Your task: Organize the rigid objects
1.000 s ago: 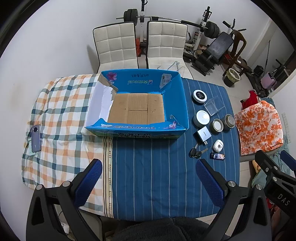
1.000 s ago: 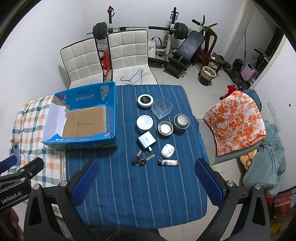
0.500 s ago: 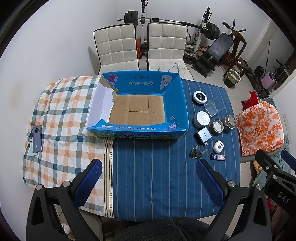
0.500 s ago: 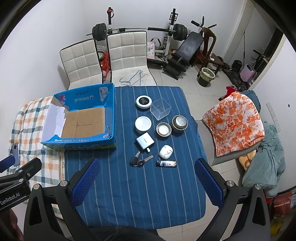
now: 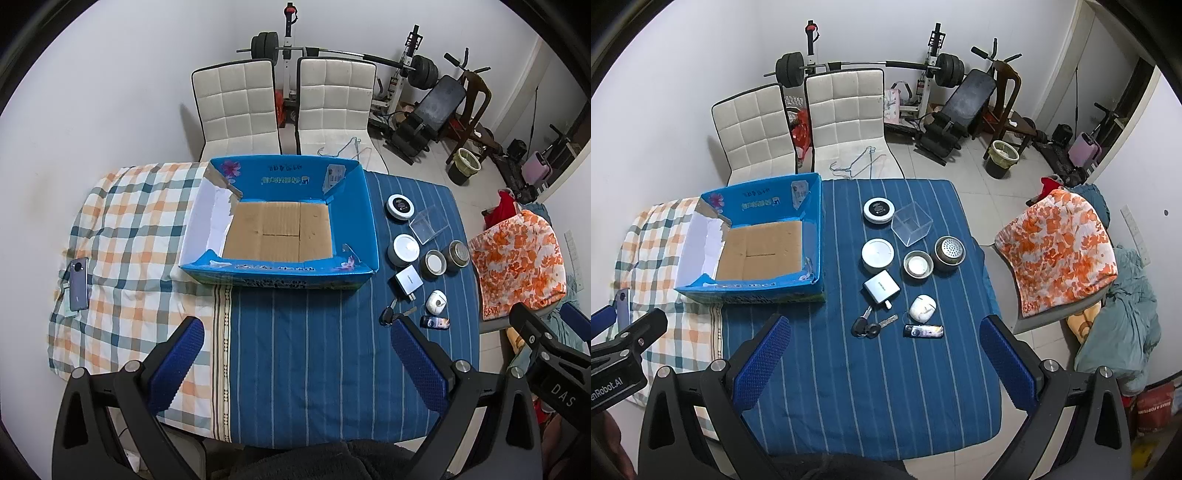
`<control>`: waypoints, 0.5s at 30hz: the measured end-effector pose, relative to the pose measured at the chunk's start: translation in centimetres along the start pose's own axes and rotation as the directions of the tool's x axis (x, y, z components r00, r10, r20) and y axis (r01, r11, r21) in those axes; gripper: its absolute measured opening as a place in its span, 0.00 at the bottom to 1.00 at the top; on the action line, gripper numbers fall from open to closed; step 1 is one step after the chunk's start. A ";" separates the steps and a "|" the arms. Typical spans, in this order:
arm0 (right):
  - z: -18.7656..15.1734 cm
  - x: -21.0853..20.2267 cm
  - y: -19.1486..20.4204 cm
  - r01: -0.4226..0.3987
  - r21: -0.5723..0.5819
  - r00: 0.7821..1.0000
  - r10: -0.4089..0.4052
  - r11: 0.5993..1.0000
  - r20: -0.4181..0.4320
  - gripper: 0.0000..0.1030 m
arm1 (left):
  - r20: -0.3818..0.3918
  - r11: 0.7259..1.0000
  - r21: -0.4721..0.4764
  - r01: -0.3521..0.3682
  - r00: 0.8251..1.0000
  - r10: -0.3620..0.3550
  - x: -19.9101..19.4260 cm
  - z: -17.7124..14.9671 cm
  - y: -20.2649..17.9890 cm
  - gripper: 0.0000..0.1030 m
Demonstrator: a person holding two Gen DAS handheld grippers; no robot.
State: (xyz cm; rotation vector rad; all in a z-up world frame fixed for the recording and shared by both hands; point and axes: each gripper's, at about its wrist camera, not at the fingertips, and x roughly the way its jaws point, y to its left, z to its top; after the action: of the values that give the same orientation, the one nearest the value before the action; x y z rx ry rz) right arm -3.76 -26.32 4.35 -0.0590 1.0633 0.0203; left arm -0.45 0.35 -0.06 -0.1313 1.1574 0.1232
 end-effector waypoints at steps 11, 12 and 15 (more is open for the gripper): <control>0.1 -1.2 0.3 -0.003 -0.002 1.000 0.003 1.000 0.030 1.00 | 0.025 1.000 -0.001 -0.005 1.000 0.005 -0.8 0.1 0.4 1.00; 0.2 -1.3 0.3 -0.004 0.000 1.000 0.004 1.000 0.031 1.00 | 0.028 1.000 0.000 -0.005 1.000 0.005 -0.9 0.1 0.3 1.00; 0.2 -1.7 0.3 -0.003 0.002 0.999 0.003 1.000 0.039 1.00 | 0.036 1.000 0.001 -0.005 0.999 0.005 -1.2 0.2 0.5 1.00</control>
State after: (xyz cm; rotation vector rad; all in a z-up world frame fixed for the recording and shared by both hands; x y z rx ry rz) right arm -4.42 -25.97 5.89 -0.0547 1.0241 0.0232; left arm -0.79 0.81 1.09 -0.1249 1.1215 0.1286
